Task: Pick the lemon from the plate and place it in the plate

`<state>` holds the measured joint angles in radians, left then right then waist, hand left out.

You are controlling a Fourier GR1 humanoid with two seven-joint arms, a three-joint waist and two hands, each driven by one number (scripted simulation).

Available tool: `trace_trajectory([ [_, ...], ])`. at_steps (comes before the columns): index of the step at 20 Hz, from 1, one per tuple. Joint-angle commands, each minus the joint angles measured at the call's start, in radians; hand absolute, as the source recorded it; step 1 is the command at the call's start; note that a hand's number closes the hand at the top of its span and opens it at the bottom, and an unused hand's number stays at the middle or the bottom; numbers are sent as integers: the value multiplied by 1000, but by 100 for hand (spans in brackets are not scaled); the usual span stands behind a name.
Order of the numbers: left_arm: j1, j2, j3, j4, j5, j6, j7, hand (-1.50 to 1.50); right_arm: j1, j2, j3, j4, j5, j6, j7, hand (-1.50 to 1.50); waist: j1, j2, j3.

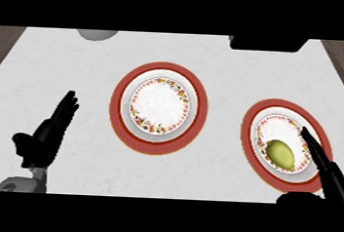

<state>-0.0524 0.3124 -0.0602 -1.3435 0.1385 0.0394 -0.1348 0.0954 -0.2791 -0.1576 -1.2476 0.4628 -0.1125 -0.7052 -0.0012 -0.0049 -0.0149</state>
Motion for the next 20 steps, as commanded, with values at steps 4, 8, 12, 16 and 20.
trace_trajectory([
  [4,-31,-29,30,67,-24,-22,-37,0,-99,14,-2,109,12,5,-5,-150,2,5,15],
  [8,-1,0,51,-23,-3,-50,28,0,-110,38,44,129,68,-27,-58,150,5,5,15],
  [12,-14,-27,52,-13,-36,-23,20,0,-117,30,29,98,49,-11,-72,150,2,4,15],
  [16,-18,-46,54,34,-49,-37,-8,0,-150,81,27,208,72,-110,-165,150,2,6,15],
  [20,-18,-1,69,8,-30,-69,22,0,-122,8,43,180,232,-146,136,150,8,7,13],
])
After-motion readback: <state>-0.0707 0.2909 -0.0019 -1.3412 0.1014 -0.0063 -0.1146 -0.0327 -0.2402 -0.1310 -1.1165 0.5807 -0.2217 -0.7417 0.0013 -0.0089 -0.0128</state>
